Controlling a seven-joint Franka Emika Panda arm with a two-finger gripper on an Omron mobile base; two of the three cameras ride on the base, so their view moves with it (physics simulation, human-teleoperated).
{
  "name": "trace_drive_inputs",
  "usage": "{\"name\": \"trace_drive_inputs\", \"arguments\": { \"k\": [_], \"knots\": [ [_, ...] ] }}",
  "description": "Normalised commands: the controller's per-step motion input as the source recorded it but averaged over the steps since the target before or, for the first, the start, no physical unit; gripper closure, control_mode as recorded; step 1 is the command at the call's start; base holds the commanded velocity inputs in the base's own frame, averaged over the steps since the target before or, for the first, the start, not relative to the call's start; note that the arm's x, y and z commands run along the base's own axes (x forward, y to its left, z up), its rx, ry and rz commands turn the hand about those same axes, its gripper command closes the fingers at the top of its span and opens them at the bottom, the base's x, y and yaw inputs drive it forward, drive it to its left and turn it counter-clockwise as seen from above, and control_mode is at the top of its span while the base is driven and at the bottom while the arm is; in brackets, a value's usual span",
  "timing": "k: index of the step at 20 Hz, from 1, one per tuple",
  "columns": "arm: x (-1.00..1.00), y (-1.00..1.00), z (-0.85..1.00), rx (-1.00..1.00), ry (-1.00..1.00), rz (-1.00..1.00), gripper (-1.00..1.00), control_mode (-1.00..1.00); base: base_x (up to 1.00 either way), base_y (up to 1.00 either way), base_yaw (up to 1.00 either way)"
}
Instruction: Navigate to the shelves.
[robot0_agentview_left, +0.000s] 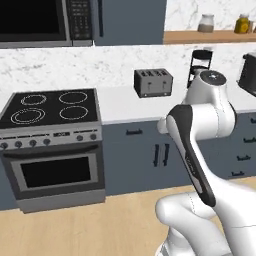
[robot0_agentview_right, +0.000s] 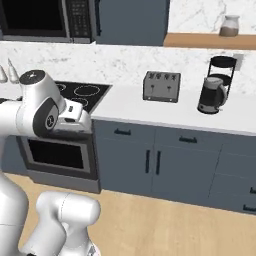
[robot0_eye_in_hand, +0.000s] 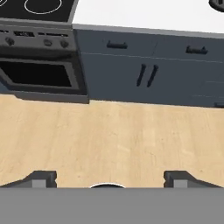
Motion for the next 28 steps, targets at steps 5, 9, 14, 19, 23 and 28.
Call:
{"name": "trace_drive_inputs", "arguments": {
  "k": [5,9,14,19,23,28],
  "knots": [
    [0.0,0.0,0.0,0.0,0.0,0.0,-1.0,1.0,0.09,-1.0,-0.37],
    [0.0,0.0,0.0,0.0,0.0,0.0,-1.0,1.0,0.26,-1.0,-0.29],
    [0.0,0.0,0.0,0.0,0.0,0.0,-1.0,1.0,0.53,-0.97,-0.21],
    [0.0,0.0,0.0,0.0,0.0,0.0,-1.0,1.0,0.89,-0.61,-0.02],
    [0.0,0.0,0.0,0.0,0.0,0.0,-1.0,1.0,0.83,-0.47,0.05],
    [0.0,0.0,0.0,0.0,0.0,0.0,-1.0,1.0,0.71,-0.34,0.19]
  ]
}}
